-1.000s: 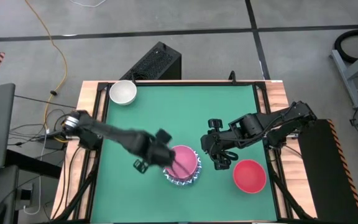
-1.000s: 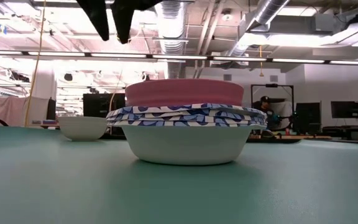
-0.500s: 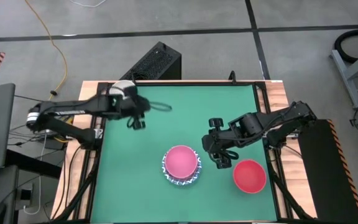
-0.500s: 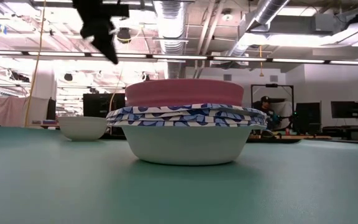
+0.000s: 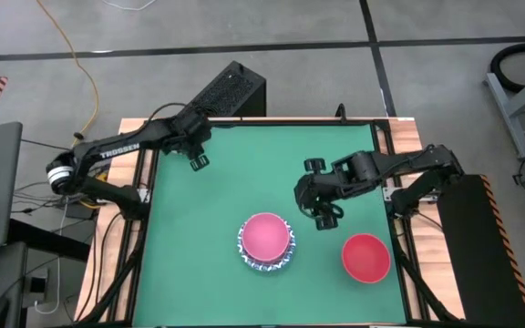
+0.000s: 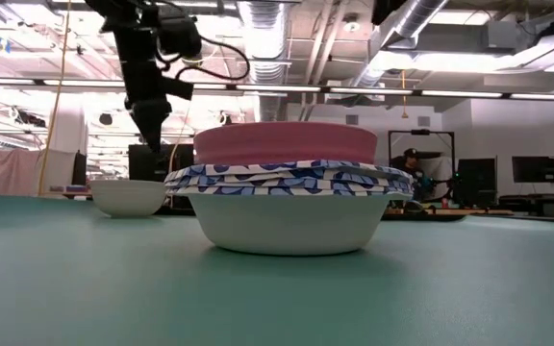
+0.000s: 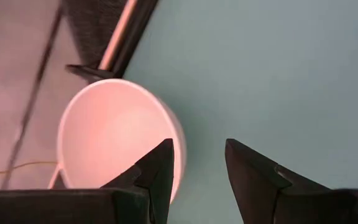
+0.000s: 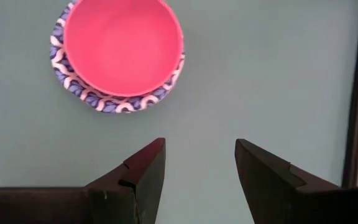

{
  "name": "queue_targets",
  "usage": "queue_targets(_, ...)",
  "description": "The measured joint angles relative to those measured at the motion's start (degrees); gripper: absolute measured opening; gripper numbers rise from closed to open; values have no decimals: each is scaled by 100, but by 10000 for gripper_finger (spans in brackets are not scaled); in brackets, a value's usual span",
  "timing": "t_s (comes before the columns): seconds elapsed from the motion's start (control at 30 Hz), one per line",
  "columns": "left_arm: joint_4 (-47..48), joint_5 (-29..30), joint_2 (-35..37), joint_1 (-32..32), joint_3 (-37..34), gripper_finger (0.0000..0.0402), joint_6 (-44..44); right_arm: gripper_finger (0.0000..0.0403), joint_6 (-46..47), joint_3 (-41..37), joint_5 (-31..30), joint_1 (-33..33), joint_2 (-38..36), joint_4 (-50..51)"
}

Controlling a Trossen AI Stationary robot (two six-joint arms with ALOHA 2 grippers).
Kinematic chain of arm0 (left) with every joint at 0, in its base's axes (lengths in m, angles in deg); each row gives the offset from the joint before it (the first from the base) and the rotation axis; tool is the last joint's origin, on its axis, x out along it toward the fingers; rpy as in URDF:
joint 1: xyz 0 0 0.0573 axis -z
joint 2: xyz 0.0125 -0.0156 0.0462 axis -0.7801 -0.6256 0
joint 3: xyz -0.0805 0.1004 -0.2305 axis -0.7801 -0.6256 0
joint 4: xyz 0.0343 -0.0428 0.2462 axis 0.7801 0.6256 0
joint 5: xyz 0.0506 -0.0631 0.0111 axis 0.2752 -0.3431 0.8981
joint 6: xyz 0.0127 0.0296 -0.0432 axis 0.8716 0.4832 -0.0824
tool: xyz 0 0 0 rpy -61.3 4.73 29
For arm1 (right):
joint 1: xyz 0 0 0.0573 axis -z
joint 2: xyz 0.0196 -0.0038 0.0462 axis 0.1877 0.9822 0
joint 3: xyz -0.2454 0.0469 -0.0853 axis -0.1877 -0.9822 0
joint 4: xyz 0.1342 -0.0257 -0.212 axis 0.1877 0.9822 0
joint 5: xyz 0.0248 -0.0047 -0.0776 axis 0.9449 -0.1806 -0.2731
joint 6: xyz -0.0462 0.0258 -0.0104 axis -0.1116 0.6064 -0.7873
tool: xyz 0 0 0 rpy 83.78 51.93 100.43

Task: Nest bowls inside each other
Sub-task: Stack the white bowl on top of the pink bowl

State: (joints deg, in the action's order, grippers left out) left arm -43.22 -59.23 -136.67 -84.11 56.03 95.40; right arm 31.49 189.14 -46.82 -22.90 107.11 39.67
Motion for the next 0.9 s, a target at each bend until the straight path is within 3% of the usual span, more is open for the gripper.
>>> queue_targets(0.27, -18, -166, -88, -316, 2, 135, 560, 217, -603, -227, 498, 855, -1177, -372)
queue_targets(0.57, -24, -132, -149, -545, 2, 135, 335, 217, -501, -1978, 564, 1682, -3016, -1862)
queue_targets(0.9, -159, -44, -865, -643, 4, 135, -13, 217, -501, -3189, 703, 1897, -3631, -2364)
